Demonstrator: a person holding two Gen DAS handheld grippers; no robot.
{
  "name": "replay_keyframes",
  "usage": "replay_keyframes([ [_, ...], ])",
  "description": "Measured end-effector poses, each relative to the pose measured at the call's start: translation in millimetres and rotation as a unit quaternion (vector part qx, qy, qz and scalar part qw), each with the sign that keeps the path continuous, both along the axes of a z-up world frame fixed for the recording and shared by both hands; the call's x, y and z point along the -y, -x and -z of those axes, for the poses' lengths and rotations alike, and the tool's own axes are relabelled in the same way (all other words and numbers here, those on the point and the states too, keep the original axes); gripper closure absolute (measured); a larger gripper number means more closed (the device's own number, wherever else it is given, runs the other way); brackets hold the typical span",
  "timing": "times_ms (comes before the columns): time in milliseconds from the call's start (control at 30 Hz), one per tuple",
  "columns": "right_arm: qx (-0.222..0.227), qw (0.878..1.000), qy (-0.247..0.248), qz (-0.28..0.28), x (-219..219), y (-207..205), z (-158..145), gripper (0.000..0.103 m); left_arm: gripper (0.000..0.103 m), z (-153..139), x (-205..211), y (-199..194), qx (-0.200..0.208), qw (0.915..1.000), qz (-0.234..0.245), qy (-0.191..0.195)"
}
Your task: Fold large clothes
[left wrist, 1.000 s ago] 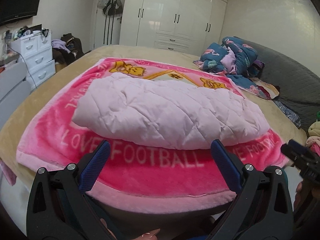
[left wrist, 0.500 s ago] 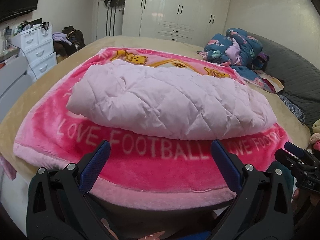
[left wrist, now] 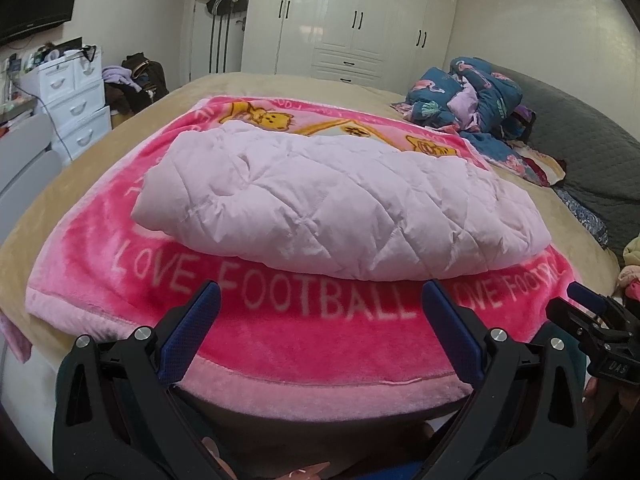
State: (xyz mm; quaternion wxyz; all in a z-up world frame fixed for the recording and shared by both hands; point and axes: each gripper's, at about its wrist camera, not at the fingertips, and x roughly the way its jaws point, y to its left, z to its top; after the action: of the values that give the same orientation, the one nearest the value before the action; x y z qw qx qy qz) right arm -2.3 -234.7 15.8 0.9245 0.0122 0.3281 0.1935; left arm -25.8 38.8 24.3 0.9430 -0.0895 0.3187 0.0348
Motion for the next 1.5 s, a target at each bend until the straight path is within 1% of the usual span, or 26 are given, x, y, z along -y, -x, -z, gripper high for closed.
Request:
replay_keyframes([
  [167,0.0,1.0,-0.001,0.001,0.1,-0.2,0.6,0.004,0.009,-0.3,0.5,1.0,-0.004,0.9999,-0.007,-0.008],
  [533,-0.002,1.0,-0.002,-0.001,0.2,0.3,1.9,0.004,0.009,-0.5,1.1,1.6,-0.003,0.9999,-0.006,-0.008],
  [833,0.0,1.0,-0.003,0.0,-0.3,0.9,2.8,0.004,0.009,-1.5,0.8,2.8,-0.002,0.9998,-0.006,-0.017],
  [1500,-0.003,1.0,-0.003,-0.001,0.4,1.8,4.2,0.004,0.009,-1.7,1.5,3.0,-0.003,0.9998,-0.006,-0.019],
])
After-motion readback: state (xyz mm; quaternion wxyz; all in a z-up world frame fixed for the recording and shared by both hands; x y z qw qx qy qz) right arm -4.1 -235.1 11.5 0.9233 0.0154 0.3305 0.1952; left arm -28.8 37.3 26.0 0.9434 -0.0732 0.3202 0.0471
